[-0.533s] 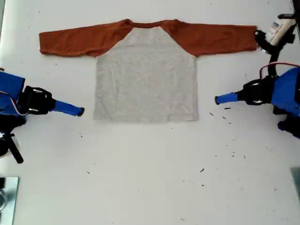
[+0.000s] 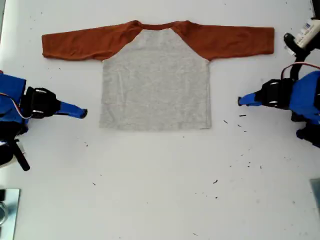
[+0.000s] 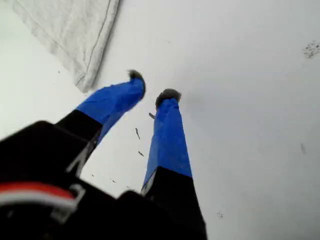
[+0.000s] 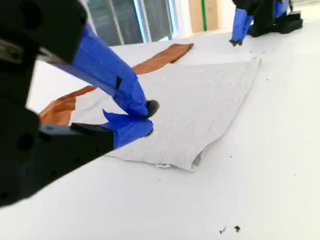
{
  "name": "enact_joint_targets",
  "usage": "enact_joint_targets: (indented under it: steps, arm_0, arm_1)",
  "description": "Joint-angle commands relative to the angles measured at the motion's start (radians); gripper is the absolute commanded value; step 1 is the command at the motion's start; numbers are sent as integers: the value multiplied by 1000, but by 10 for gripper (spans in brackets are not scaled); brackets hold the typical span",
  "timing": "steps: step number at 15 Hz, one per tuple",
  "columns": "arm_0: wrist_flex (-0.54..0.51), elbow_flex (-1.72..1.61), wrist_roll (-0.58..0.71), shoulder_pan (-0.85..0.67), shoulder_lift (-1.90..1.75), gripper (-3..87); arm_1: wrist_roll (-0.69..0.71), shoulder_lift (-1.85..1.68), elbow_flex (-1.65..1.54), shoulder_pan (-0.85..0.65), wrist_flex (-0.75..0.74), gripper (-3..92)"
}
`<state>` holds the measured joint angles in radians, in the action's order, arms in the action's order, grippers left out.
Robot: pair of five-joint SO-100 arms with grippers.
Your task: Fold t shirt
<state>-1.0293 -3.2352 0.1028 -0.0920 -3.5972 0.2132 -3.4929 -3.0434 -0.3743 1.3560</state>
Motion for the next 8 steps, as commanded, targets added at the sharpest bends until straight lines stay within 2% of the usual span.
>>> enact_joint_targets:
  steps: [1, 3, 5, 8]
  arm_0:
    - [0, -11, 5, 51, -8, -3]
    - [0, -11, 3, 63, -8, -3]
    - [0, -11, 9, 58, -8, -3]
    - [0, -11, 9, 55, -8, -3]
  arm_1:
    - [37, -12, 15, 23, -9, 35]
    - [146, 227, 252, -43, 5, 35]
    - [393, 635, 687, -253, 115, 35]
    - [727, 1034, 1210, -580, 218, 35]
